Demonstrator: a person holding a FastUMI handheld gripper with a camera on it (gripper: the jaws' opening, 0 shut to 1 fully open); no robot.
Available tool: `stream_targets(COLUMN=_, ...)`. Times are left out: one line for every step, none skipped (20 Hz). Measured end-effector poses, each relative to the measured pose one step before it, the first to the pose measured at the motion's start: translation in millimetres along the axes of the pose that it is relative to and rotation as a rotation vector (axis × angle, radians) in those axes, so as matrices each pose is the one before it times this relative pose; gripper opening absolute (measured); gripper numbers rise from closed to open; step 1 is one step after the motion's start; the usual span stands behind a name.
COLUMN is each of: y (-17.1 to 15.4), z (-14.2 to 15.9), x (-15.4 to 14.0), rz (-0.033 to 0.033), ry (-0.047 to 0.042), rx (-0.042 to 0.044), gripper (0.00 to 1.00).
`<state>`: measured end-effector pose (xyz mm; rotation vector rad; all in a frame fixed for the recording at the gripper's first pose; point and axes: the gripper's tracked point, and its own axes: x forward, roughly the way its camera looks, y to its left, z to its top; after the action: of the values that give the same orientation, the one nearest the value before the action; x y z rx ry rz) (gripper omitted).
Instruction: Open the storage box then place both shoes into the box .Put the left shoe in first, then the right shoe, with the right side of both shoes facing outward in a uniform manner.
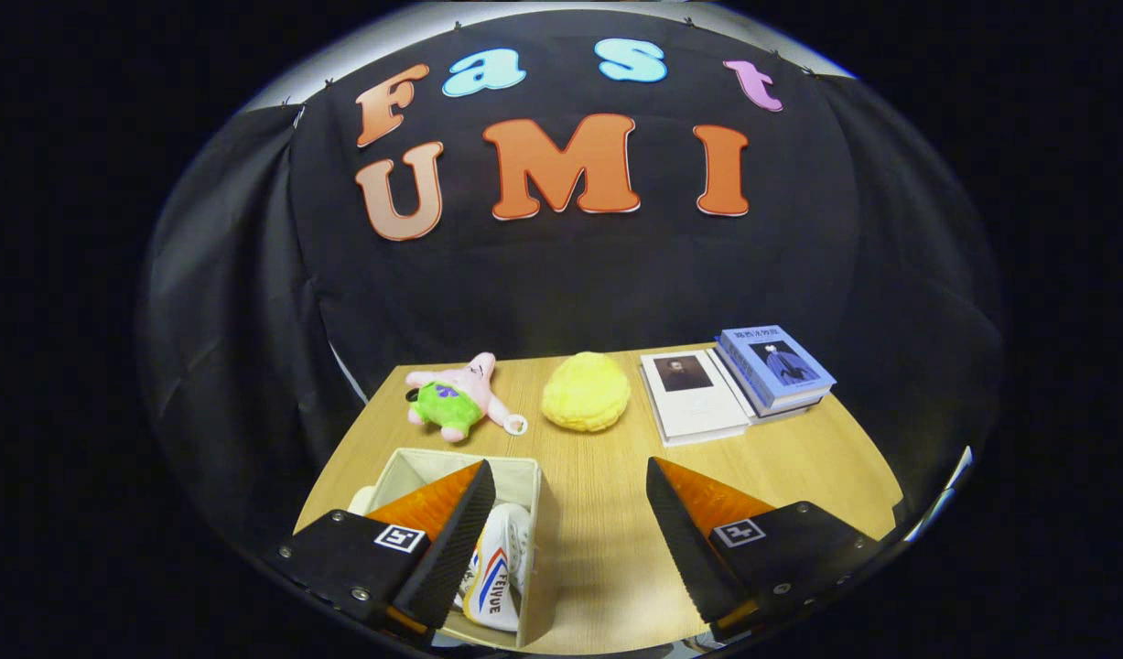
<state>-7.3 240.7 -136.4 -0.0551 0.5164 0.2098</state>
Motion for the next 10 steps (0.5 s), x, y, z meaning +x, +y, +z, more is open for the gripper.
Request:
stream_targets(y=-6.79, z=10.41, x=-1.08, rz=-0.00365, ry=-0.02142, rx=0.00095, gripper=0.98)
stream_targets(y=-7.60, z=8.28, x=-2.38, rz=-0.00515, ry=-0.01274, rx=0.00252, gripper=0.98)
stream_targets(y=-6.11, z=10.23, x=-2.90, rz=-0.00005, ry=-0.02003, rx=0.00567, gripper=0.98)
stream_targets(y=-4.47, z=13.34, x=-1.37, rz=-0.00097, ry=-0.02842, rx=0.00660, gripper=0.98)
stream_targets(y=-5.60, z=12.22, x=-3.32, rz=-0.00238, ry=-0.02735, rx=0.00301, gripper=0.98)
stream_targets(y=-7.26, z=12.40, x=-3.24, rz=-0.00675, ry=-0.02652, rx=0.00209, gripper=0.98)
stream_targets(y=-6.63, z=12.24, x=-4.16, rz=-0.00300, ry=-0.02311, rx=0.00049, gripper=0.98)
stream_targets(y=-5.11, z=11.19, x=-5.42, rz=-0.00033, ry=-0.02165, rx=0.00323, gripper=0.98)
stream_targets(y=-5.32, z=13.06, x=-4.86, rz=-0.00118, ry=-0.02426, rx=0.00586, gripper=0.98)
stream_targets(y=-4.82, z=12.61, x=-4.11, rz=-0.00249, ry=-0.02469, rx=0.00250, gripper=0.98)
